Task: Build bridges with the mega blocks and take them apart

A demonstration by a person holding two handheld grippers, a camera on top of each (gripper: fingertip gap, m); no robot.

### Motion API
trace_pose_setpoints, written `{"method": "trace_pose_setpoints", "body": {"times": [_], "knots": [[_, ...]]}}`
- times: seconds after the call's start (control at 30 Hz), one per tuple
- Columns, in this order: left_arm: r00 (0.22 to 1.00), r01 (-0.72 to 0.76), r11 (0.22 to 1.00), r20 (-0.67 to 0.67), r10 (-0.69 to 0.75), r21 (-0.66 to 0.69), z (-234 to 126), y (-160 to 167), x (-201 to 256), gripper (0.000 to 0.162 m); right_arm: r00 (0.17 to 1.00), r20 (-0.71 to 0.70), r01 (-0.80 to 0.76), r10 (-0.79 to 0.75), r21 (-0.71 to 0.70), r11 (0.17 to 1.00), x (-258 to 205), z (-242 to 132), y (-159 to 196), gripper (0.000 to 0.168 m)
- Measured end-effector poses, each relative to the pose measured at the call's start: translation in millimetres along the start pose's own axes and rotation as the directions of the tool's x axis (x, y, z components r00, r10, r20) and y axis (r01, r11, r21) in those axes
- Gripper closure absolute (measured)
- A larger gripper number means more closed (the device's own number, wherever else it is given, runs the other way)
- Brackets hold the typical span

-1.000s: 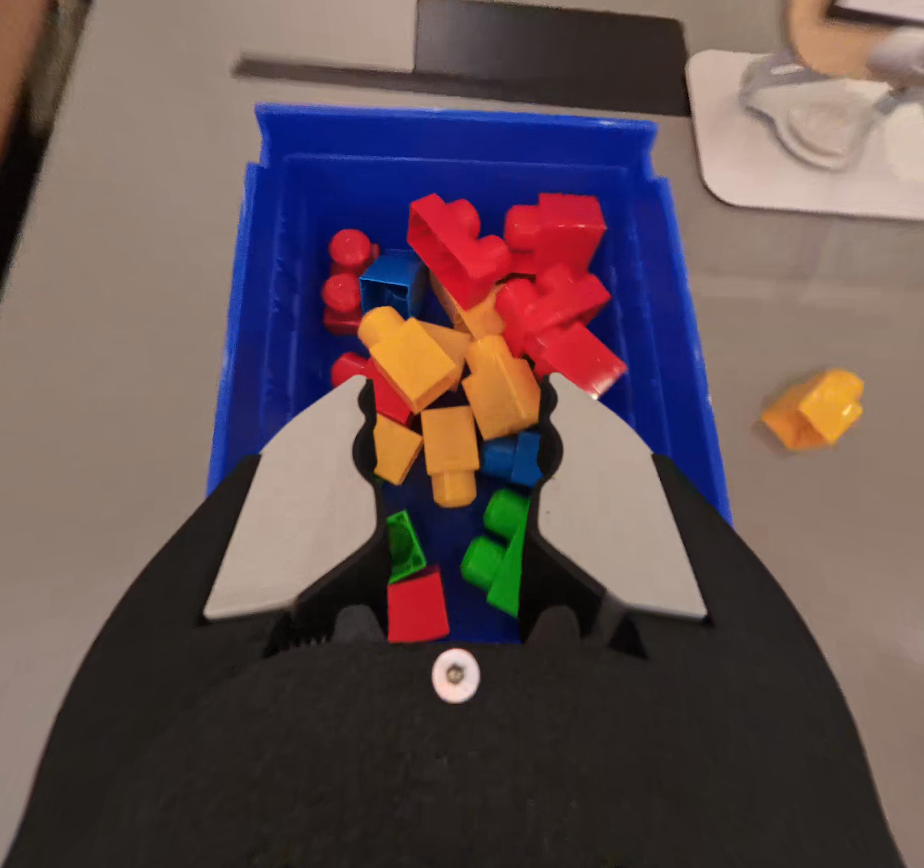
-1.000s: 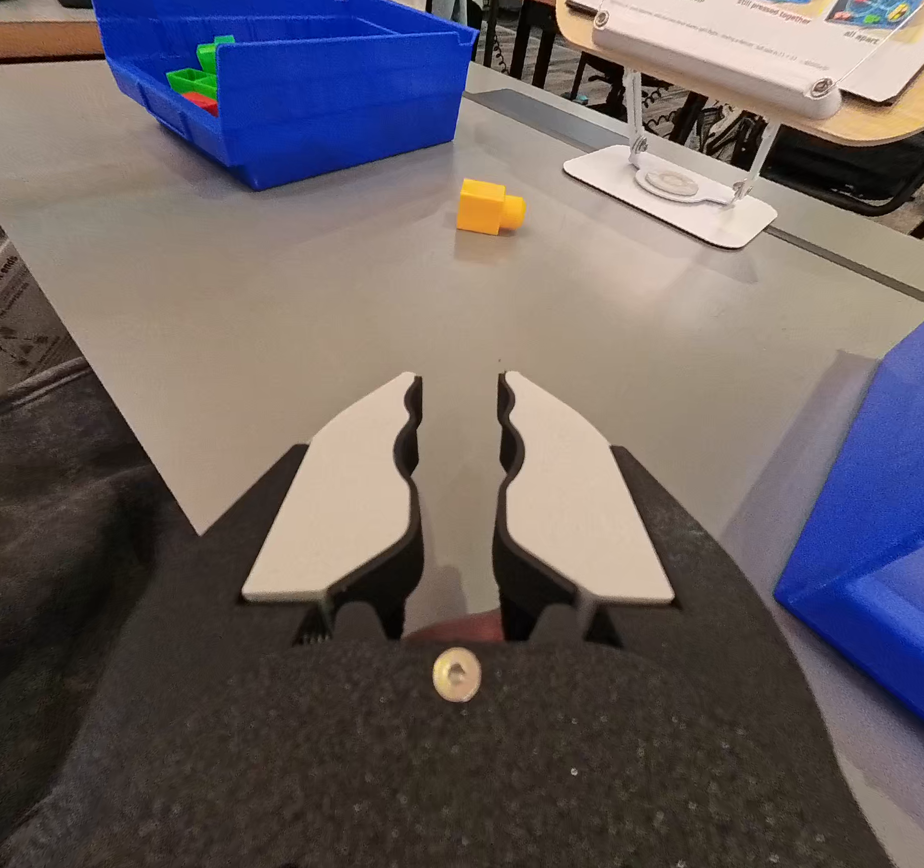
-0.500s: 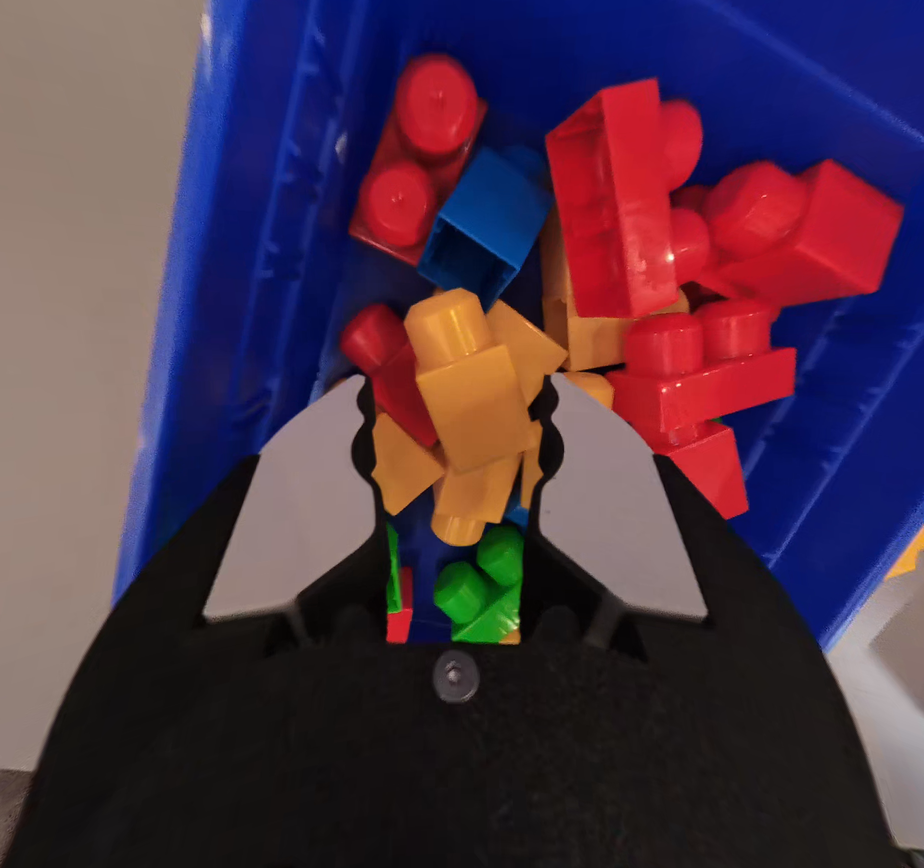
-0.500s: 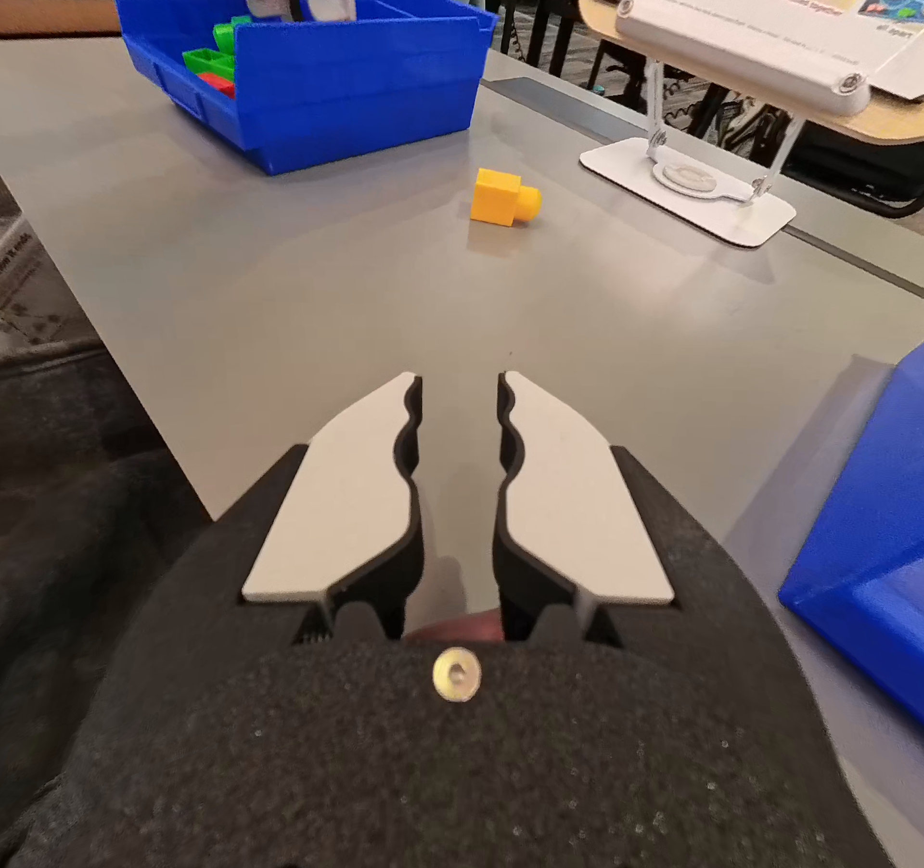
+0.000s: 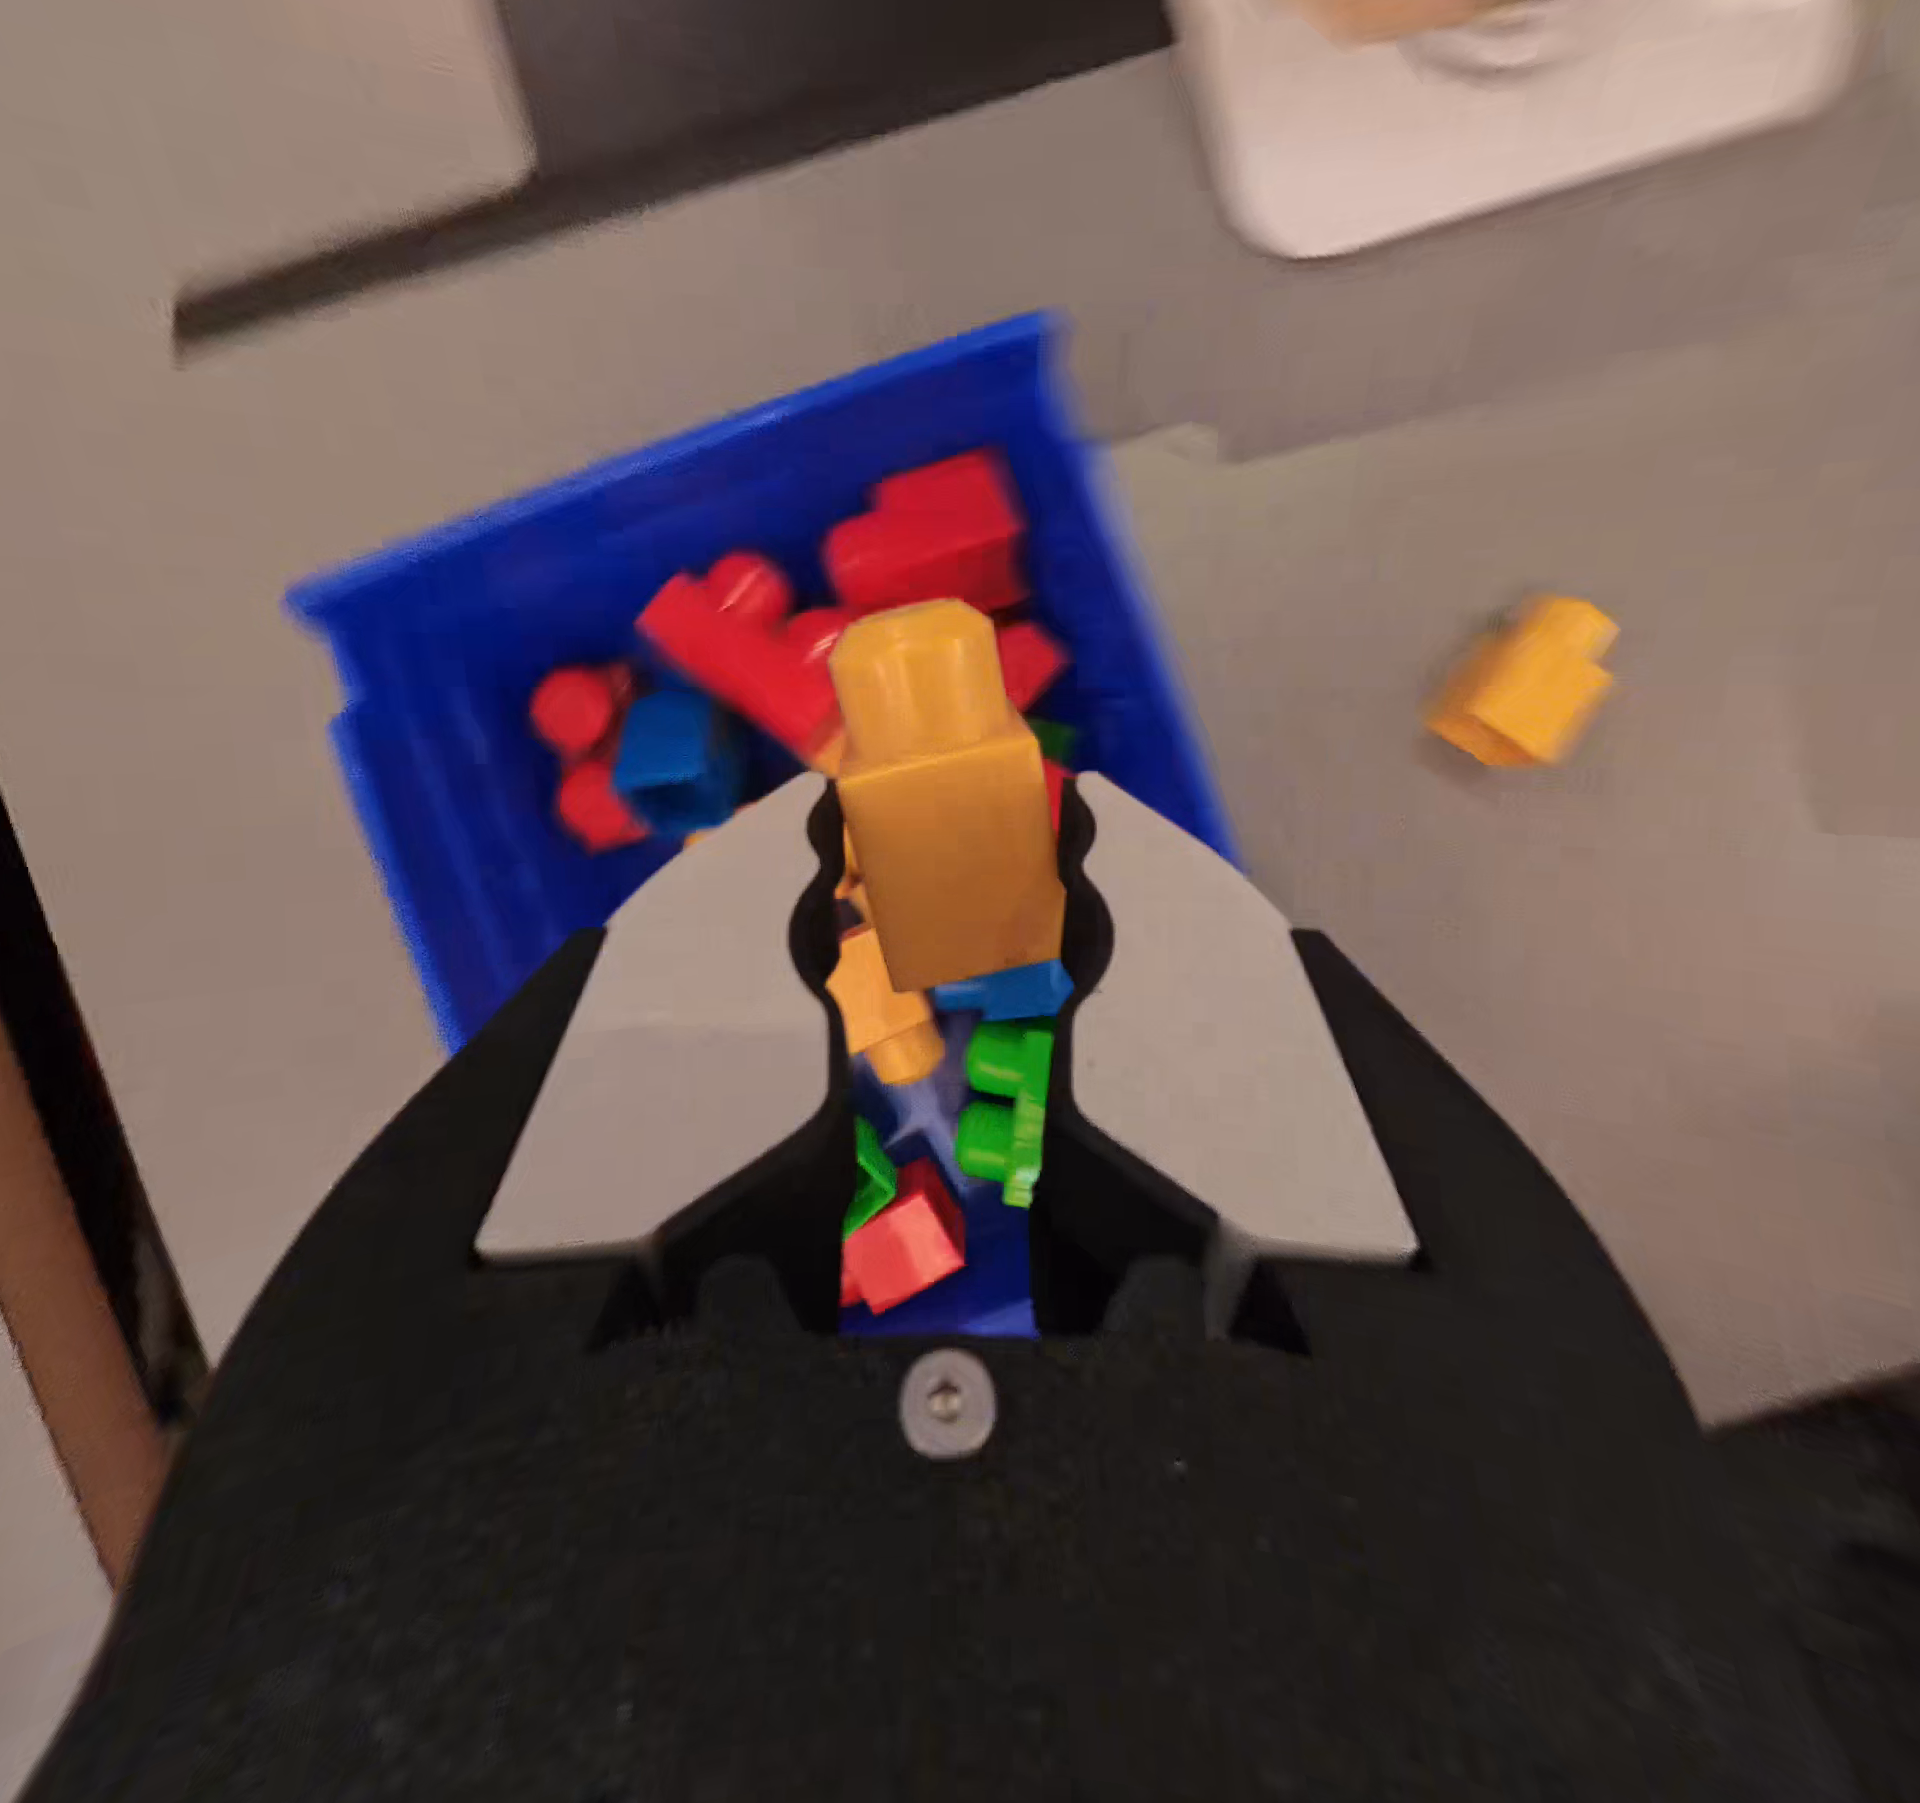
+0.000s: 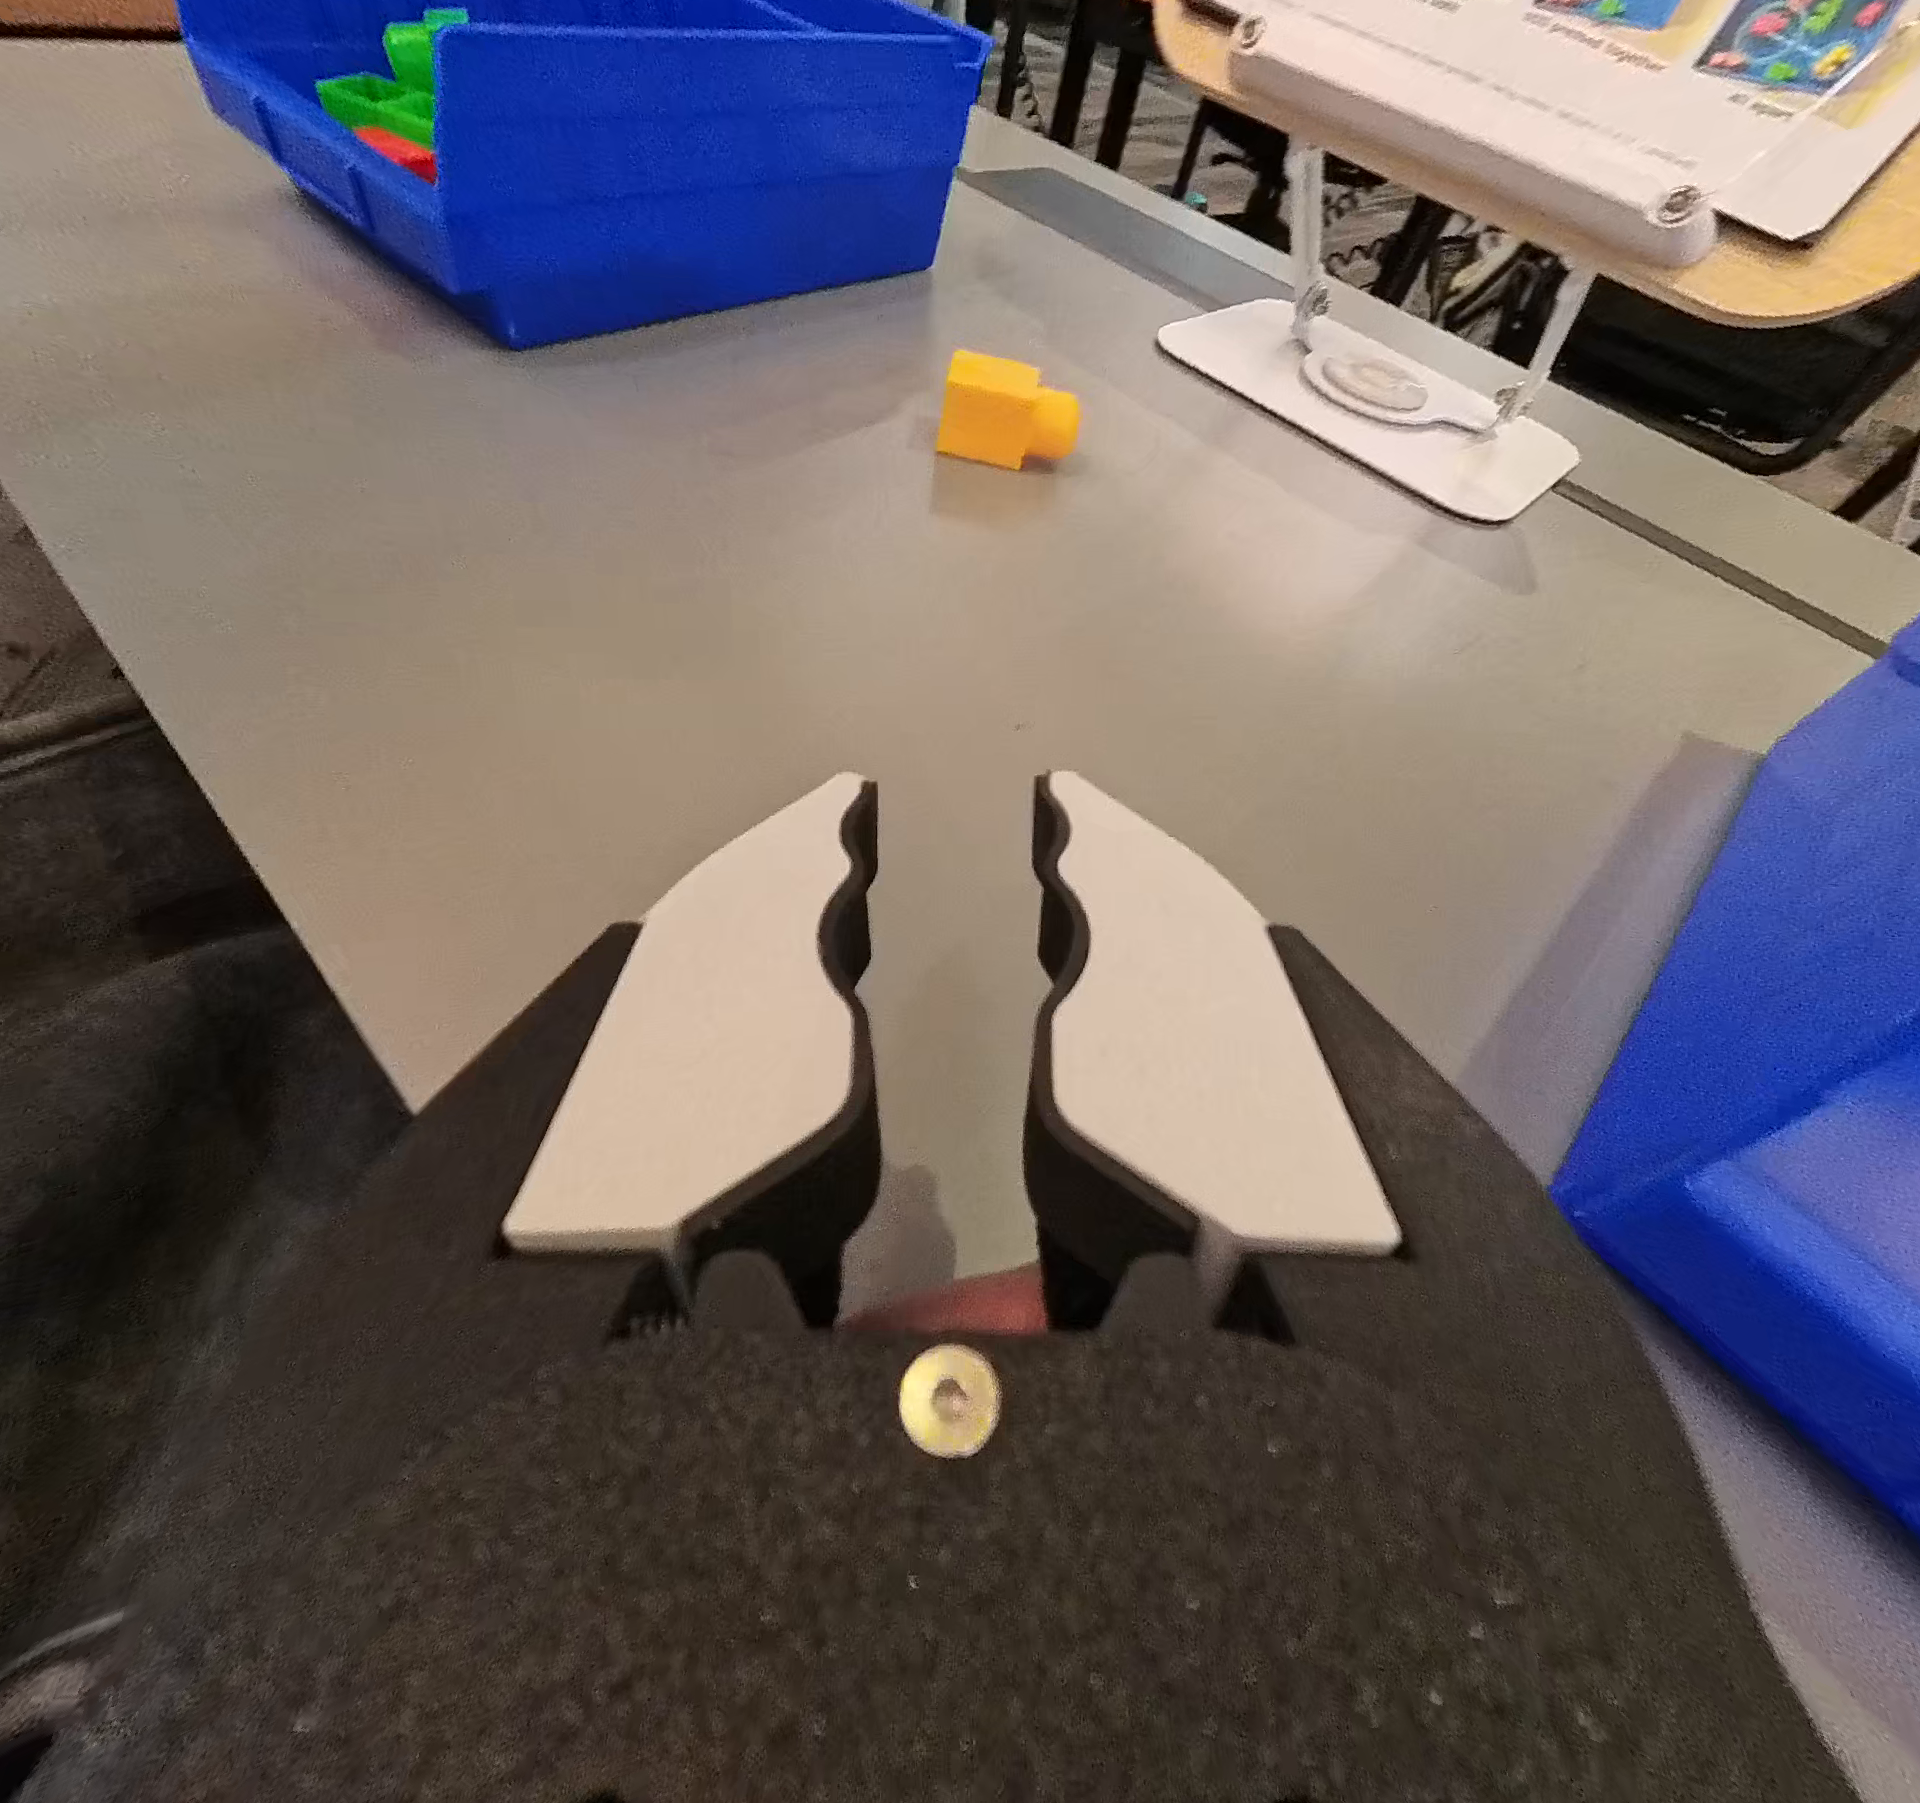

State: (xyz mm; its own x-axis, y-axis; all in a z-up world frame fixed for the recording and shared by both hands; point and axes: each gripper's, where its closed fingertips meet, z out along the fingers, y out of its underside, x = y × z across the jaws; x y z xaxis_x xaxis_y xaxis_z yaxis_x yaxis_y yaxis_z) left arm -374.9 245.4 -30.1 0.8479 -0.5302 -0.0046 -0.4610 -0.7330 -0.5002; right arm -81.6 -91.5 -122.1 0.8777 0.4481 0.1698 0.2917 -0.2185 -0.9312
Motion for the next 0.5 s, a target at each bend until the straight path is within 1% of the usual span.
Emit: {"method": "trace_pose_setpoints", "body": {"times": [0.07,0.13,0.17,0.23,0.33,0.37,0.43,0.5], "knots": [[0.974,-0.214,0.973,-0.059,0.219,0.081,-25.9,-7.4,52.0,0.123,1.000,-0.025,-0.014,0.014,0.012,1.000,5.8,-0.9,-1.2,0.140],[0.909,-0.386,0.916,-0.122,0.398,0.113,-37.7,3.7,104.9,0.123,0.999,-0.044,-0.020,0.021,0.021,1.000,9.9,-1.6,-2.1,0.140],[0.868,-0.460,0.882,-0.157,0.471,0.104,-36.5,15.1,128.6,0.123,0.998,-0.051,-0.023,0.025,0.029,0.999,11.4,-2.1,-2.9,0.140],[0.808,-0.555,0.830,-0.206,0.553,0.052,-20.4,38.6,163.6,0.123,0.998,-0.056,-0.033,0.035,0.044,0.998,12.6,-2.8,-4.9,0.140],[0.702,-0.669,0.743,-0.300,0.646,0.035,19.3,63.4,208.4,0.123,0.997,-0.068,-0.028,0.031,0.046,0.999,13.6,-2.4,-4.6,0.140],[0.671,-0.700,0.713,-0.310,0.673,0.033,33.9,67.3,217.8,0.123,0.997,-0.072,-0.026,0.029,0.043,0.999,13.8,-2.1,-4.3,0.140],[0.636,-0.745,0.667,-0.295,0.713,0.005,61.4,70.3,227.4,0.123,0.997,-0.079,-0.020,0.023,0.043,0.999,14.1,-2.6,-4.3,0.140],[0.638,-0.747,0.665,-0.293,0.712,-0.011,80.4,70.5,238.7,0.123,0.996,-0.088,-0.016,0.019,0.037,0.999,15.0,-3.1,-3.1,0.140]]}}
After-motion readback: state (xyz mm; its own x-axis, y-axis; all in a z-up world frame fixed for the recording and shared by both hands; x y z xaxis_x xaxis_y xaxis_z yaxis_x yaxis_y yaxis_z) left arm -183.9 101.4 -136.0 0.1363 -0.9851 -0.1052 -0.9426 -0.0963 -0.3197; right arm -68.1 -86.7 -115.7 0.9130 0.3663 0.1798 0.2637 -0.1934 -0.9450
